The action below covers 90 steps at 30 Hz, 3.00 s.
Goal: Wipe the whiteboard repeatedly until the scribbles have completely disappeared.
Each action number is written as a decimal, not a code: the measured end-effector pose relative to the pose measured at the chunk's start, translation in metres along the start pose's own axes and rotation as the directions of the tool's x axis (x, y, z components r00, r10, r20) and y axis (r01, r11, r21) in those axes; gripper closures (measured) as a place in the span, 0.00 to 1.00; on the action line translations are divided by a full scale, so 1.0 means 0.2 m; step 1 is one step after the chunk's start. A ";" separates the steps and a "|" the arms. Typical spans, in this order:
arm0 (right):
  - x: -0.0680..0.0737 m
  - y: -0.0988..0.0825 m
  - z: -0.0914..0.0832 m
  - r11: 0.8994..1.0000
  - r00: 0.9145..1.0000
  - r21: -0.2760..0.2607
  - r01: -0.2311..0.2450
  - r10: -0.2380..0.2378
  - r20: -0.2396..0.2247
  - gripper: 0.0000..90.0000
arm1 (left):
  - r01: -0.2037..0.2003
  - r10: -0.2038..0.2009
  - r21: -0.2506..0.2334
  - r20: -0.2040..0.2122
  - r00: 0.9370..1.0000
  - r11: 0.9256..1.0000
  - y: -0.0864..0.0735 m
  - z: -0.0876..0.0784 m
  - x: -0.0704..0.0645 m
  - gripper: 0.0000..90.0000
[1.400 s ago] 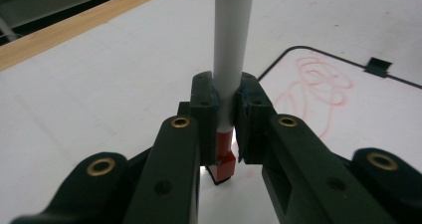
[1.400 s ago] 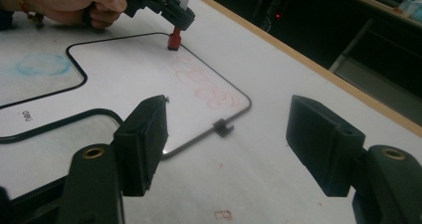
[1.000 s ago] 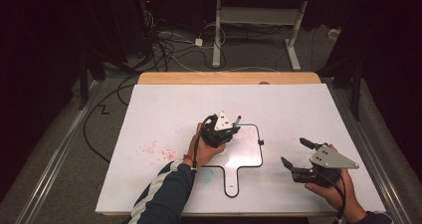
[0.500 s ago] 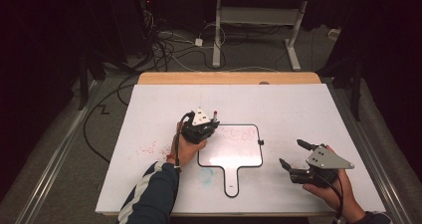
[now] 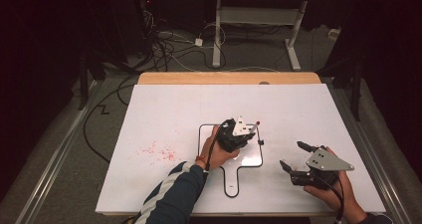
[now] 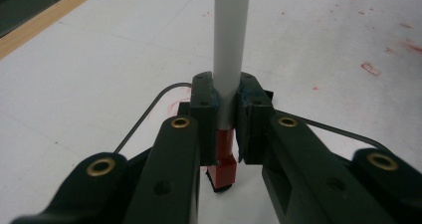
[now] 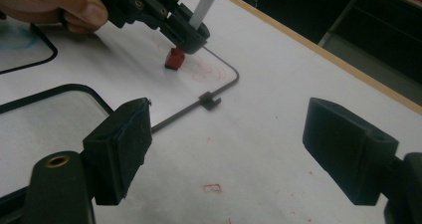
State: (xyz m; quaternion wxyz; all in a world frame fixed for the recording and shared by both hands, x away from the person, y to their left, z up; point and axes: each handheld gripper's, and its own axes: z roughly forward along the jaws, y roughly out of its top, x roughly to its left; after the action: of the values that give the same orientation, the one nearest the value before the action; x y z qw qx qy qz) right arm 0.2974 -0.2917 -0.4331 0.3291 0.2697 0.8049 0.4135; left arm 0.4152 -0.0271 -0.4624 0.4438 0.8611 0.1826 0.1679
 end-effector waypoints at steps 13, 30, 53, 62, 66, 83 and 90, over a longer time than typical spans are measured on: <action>0.01 0.00 0.01 1.000 1.000 0.018 0.016 -0.016 0.008 0.22 | 0.099 -0.099 -0.003 -0.105 0.990 0.995 -0.22 -0.21 0.20 0.88; 0.01 0.00 0.06 0.999 0.999 0.040 -0.009 0.010 -0.040 0.27 | 0.110 -0.112 -0.031 -0.088 0.990 0.994 -0.20 -0.24 0.19 0.87; -0.05 0.32 0.30 0.965 0.945 -0.068 -0.254 0.232 -0.231 0.42 | 0.039 -0.045 -0.157 -0.039 0.998 0.987 0.00 -0.25 0.00 0.87; 0.01 0.42 0.42 0.944 0.906 -0.073 -0.322 0.285 -0.313 0.67 | -0.001 -0.007 -0.166 -0.044 0.999 0.986 0.02 -0.26 -0.08 0.87; 0.03 0.43 0.42 0.947 0.910 -0.081 -0.309 0.270 -0.315 0.81 | 0.012 -0.019 -0.167 -0.038 0.999 0.986 0.00 -0.25 -0.08 0.87; -0.01 0.36 0.51 0.986 0.971 0.031 -0.165 0.168 -0.173 0.90 | 0.035 -0.041 -0.042 -0.162 0.986 0.999 -0.18 -0.48 -0.03 0.42; -0.07 0.33 0.58 0.992 0.986 0.065 -0.110 0.117 -0.118 0.90 | 0.103 -0.113 -0.051 -0.257 0.960 0.993 -0.46 -0.80 -0.02 0.27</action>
State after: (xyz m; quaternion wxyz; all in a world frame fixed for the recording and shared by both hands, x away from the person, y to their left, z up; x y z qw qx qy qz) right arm 0.4050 -0.2115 -0.4240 0.2473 0.2990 0.8185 0.4237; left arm 0.3253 0.1330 -0.4507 0.4406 0.8121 0.2824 0.2581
